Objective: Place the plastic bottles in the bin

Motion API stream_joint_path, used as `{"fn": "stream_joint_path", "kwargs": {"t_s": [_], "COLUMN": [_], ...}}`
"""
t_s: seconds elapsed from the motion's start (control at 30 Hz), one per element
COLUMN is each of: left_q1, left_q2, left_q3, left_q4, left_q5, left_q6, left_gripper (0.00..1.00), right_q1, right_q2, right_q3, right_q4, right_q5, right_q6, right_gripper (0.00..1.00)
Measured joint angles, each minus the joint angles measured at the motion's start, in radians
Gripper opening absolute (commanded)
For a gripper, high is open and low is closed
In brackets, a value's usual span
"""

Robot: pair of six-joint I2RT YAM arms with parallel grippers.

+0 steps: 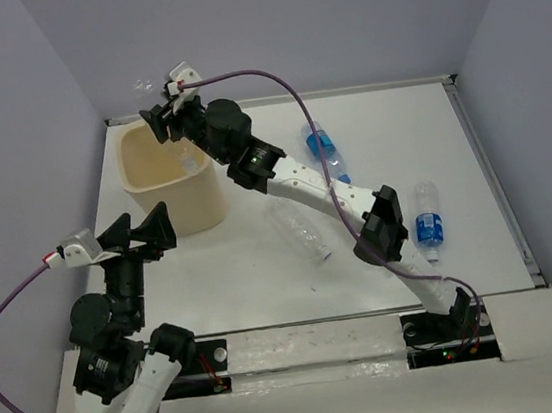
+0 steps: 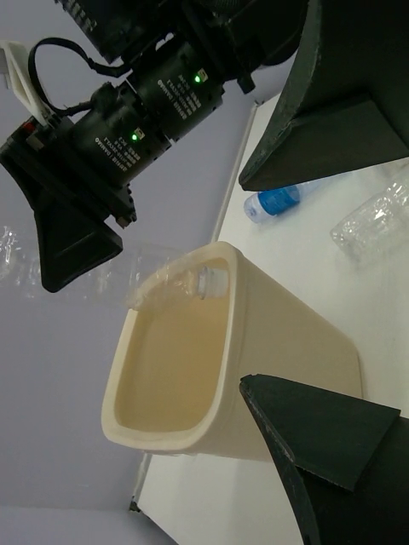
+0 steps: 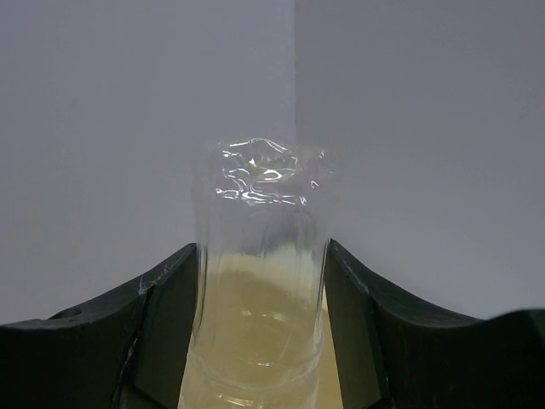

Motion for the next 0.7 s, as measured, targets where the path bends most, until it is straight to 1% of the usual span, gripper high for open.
{"fn": "stream_joint_path", "kwargs": {"t_s": [0.1, 0.23, 0.33, 0.37, 0.4, 0.43, 0.53, 0.57, 0.7], "left_q1": [-0.007, -0.011, -0.011, -0.011, -0.011, -0.011, -0.011, -0.011, -0.008], "left_q2": [0.000, 0.000, 0.000, 0.000, 0.000, 0.000, 0.001, 0.002, 0.010], "left_q3": [0.000, 0.000, 0.000, 0.000, 0.000, 0.000, 0.000, 0.000, 0.000], "left_q4": [-0.004, -0.006, -0.008, -0.008, -0.008, -0.008, -0.008, -0.008, -0.006], "left_q5": [-0.009, -0.017, -0.020, -0.020, -0.021, -0.021, -0.021, -0.021, -0.019], "left_q6": [0.000, 0.000, 0.000, 0.000, 0.000, 0.000, 0.000, 0.000, -0.003], "left_gripper": [0.99, 0.99, 0.99, 0.99, 0.99, 0.99, 0.99, 0.99, 0.99], "right_q1": [-0.027, -0.066, -0.088, -0.090, -0.091, -0.090, -0.082, -0.081, -0.080], "right_q2": [0.036, 0.056, 0.056, 0.056, 0.056, 0.056, 0.056, 0.056, 0.044], "right_q3": [0.000, 0.000, -0.025, -0.045, -0.063, -0.082, -0.136, -0.145, -0.173], "right_q4": [0.062, 0.142, 0.192, 0.209, 0.216, 0.222, 0.209, 0.200, 0.196], "right_q5": [-0.010, -0.036, -0.043, -0.048, -0.053, -0.063, -0.095, -0.108, -0.153], "right_q6": [0.022, 0.073, 0.100, 0.114, 0.121, 0.132, 0.155, 0.161, 0.173], "right_gripper": [0.29, 0.34, 0.45, 0.52, 0.54, 0.59, 0.64, 0.69, 0.78]}}
